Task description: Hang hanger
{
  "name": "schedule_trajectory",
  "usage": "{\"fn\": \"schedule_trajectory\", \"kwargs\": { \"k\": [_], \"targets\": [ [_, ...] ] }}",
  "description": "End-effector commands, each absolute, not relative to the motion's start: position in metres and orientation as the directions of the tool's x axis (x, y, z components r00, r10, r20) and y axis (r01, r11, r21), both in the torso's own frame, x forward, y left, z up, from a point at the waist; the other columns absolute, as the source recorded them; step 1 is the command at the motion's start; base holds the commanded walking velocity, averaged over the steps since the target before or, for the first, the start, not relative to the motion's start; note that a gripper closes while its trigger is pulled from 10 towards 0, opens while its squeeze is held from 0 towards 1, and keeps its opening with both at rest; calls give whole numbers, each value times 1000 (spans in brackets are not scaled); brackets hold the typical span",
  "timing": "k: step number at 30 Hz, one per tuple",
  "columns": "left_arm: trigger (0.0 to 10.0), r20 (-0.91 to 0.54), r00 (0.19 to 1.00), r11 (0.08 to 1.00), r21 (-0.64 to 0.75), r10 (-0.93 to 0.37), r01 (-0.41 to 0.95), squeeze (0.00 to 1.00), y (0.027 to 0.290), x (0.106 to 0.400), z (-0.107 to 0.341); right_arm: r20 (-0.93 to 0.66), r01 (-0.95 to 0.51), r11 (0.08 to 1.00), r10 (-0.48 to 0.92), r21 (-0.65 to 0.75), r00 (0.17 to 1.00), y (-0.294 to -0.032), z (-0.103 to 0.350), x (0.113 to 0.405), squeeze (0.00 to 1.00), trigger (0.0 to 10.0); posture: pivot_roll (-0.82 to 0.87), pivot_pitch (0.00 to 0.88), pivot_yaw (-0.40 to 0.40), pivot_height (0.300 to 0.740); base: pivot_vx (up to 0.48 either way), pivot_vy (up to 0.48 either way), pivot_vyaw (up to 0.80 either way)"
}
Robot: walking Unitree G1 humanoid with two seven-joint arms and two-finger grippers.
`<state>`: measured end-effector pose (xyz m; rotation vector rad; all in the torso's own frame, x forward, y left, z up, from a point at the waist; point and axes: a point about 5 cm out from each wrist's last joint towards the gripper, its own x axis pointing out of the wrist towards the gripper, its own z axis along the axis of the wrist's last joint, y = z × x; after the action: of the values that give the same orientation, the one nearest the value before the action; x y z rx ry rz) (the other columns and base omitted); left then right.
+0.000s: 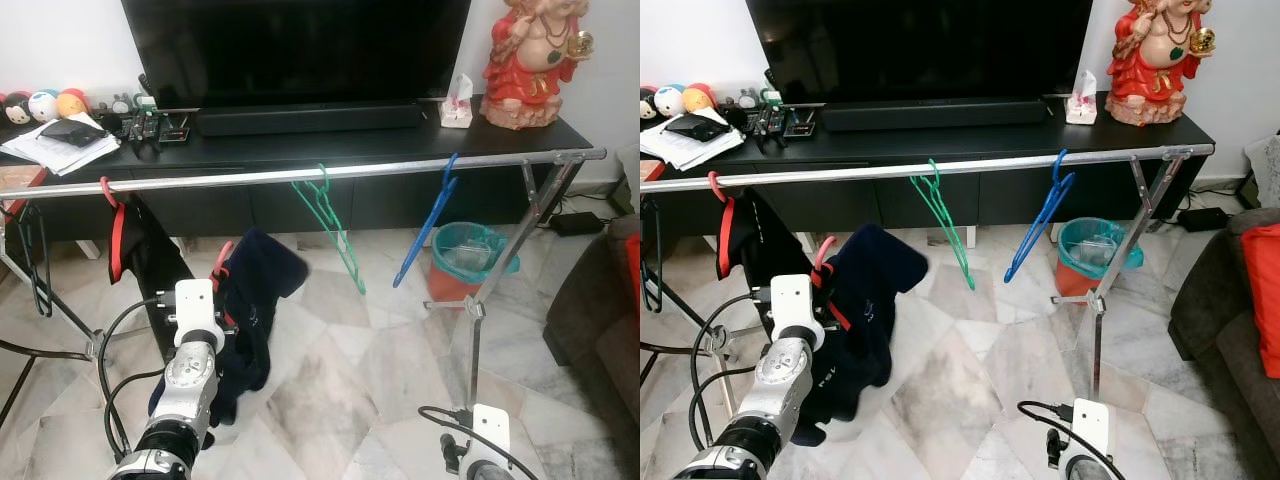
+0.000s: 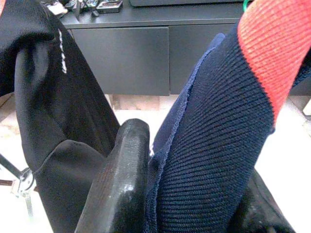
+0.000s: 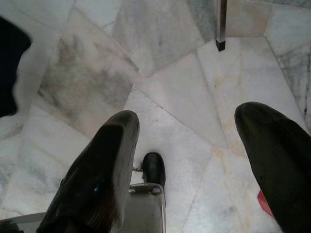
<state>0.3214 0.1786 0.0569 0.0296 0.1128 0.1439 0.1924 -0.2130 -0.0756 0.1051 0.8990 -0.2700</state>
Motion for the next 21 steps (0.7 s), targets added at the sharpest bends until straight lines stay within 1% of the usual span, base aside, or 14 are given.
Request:
{"fn": "schedule_trajectory", "kwargs": {
  "k": [1, 13, 21],
  "targets": [
    [10000, -45, 989, 990, 33, 141, -140, 0, 181, 326, 69, -794, 272, 962, -182, -22, 580, -210, -78, 189, 0, 10000, 23, 0, 15, 740, 244, 0, 0],
    [10000, -38, 991, 991, 26, 131, -130, 0, 180, 327, 71, -798, 251, 968, -172, -27, 577, -208, -79, 188, 0, 10000, 25, 0, 17, 740, 257, 0, 0],
    [10000, -39, 991, 992, 23, 126, -125, 0, 178, 327, 70, -800, 265, 964, -173, -18, 575, -208, -79, 187, 0, 10000, 25, 0, 16, 740, 266, 0, 0]
  ]
}}
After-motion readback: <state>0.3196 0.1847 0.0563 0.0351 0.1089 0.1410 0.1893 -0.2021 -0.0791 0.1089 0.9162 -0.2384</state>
